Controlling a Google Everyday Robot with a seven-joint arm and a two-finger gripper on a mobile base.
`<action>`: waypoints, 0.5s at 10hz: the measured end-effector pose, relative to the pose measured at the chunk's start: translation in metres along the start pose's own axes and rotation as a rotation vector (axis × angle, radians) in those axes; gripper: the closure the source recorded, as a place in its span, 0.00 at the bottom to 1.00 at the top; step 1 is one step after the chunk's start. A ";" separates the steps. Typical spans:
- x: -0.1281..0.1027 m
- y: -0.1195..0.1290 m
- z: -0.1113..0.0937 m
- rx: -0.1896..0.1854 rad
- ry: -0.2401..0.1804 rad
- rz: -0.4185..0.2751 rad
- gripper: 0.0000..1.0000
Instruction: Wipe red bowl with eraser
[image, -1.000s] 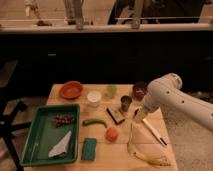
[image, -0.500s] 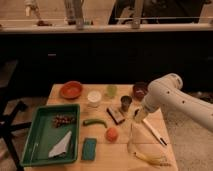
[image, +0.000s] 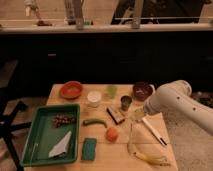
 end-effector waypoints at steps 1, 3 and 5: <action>-0.006 0.011 0.005 -0.005 -0.013 0.020 0.20; -0.015 0.031 0.020 -0.003 -0.011 0.022 0.20; -0.019 0.042 0.034 0.014 0.003 0.023 0.20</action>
